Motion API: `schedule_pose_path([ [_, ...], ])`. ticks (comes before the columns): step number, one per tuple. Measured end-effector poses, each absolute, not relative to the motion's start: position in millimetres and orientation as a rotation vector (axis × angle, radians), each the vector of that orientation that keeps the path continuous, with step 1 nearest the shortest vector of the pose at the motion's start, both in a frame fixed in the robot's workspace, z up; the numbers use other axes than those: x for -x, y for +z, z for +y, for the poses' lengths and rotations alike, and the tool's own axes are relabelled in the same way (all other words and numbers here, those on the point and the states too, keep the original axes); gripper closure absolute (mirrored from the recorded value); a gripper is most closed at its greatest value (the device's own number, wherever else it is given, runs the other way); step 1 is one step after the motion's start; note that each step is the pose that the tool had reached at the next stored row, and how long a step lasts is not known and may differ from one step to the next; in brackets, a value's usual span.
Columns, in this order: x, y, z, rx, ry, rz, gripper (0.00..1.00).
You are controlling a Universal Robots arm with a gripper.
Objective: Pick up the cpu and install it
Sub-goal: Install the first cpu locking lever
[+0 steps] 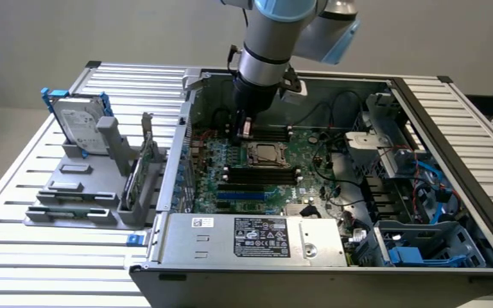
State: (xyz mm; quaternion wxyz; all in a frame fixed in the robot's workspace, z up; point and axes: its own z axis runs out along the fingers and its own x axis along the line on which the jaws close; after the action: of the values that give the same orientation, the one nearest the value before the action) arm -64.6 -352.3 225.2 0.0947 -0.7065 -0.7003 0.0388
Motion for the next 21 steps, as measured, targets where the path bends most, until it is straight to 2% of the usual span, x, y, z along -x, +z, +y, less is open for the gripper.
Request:
schedule_pose_path([
  [21,66.2,225.1,-352.3,2.332,0.066,-1.762,0.89],
])
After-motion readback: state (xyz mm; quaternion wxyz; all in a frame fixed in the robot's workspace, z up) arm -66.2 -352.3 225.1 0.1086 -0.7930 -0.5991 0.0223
